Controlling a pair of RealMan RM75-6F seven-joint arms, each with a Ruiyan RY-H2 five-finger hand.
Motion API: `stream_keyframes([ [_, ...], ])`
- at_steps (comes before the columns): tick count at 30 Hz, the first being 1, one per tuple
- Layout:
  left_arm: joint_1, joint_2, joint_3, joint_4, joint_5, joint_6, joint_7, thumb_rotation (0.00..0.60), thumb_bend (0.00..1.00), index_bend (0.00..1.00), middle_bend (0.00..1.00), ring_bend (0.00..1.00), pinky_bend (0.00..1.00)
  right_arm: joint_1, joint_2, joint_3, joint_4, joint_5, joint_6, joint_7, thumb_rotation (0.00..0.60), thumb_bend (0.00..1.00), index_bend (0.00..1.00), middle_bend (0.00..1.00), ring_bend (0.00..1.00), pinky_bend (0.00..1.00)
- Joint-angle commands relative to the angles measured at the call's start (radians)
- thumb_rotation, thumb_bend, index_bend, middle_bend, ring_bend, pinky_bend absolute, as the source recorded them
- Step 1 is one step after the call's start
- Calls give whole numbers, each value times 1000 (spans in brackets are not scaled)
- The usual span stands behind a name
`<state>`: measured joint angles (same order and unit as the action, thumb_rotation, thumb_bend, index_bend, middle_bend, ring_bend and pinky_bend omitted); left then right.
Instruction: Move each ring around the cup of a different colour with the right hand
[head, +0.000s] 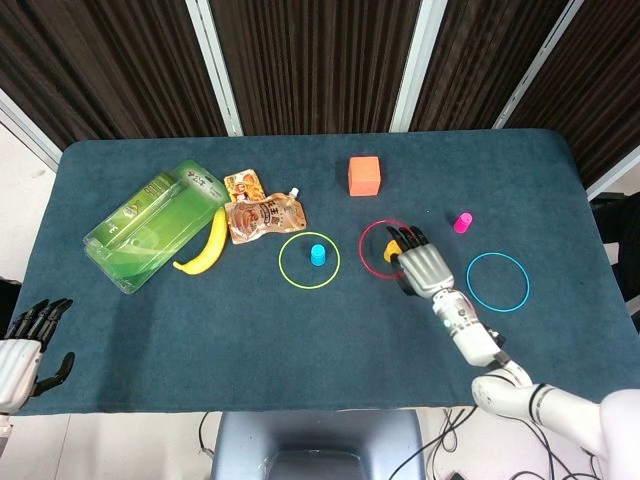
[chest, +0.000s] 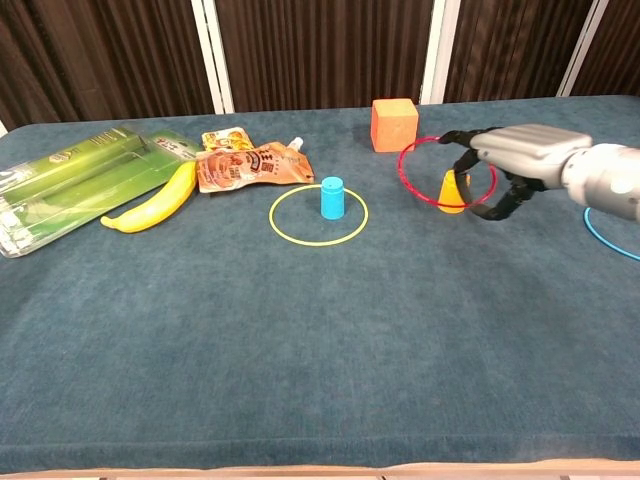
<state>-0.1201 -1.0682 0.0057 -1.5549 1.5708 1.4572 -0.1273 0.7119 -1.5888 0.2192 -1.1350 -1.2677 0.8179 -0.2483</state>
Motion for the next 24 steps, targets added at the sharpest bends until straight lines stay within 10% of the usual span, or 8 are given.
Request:
stream_keyframes([
  [1, 0, -1, -3, -7, -5, 0, 9, 600, 437, 0, 73, 28, 130, 21, -30, 1, 33, 27, -22, -31, 600, 508, 586, 90, 0, 0],
  [11, 6, 2, -2, -10, -2, 11, 8, 600, 437, 0, 73, 28, 131, -93, 95, -59, -133, -31, 160, -6, 600, 508, 477, 87, 0, 0],
  [16, 6, -3, -1, -13, 1, 12, 21, 600, 437, 0, 74, 28, 131, -286, 230, -194, -270, -200, 445, 64, 600, 507, 484, 87, 0, 0],
  [24, -7, -13, 4, -21, 5, -14, 52, 600, 437, 0, 74, 28, 131, -480, 281, -300, -152, -223, 595, 148, 600, 508, 534, 87, 0, 0],
])
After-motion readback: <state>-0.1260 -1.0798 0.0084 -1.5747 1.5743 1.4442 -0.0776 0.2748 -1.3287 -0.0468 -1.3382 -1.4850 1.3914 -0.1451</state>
